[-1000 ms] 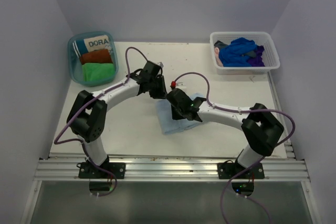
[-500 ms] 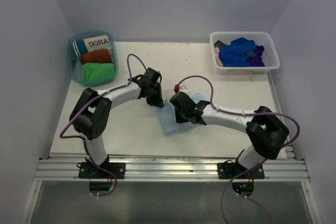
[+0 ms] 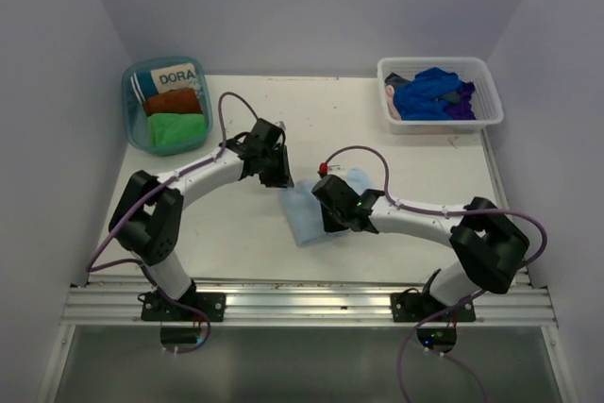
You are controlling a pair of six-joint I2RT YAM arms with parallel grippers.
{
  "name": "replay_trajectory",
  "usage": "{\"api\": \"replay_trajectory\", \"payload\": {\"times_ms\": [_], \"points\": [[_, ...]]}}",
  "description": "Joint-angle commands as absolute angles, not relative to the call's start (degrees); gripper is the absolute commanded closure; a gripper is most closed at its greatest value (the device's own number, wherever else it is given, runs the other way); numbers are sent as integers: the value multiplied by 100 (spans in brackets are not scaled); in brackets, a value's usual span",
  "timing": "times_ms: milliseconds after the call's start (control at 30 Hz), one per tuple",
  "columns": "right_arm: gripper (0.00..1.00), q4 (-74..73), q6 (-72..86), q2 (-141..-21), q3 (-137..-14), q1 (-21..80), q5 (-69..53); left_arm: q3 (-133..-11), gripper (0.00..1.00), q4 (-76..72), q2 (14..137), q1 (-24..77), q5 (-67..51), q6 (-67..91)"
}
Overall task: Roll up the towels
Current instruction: Roll the towel
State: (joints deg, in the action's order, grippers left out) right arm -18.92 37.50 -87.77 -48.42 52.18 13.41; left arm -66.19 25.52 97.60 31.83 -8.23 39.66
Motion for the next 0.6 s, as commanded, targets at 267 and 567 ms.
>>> {"api": "replay_trajectory", "payload": {"times_ms": [267, 567], "points": [[75, -2698, 2945, -8331, -5774, 6028, 2750, -6900, 71, 3278, 9071, 2892, -44, 3885], [35, -2733, 2268, -9676, -6565, 6925, 3295, -6337, 69, 3296, 8675, 2083, -369, 3858]]}}
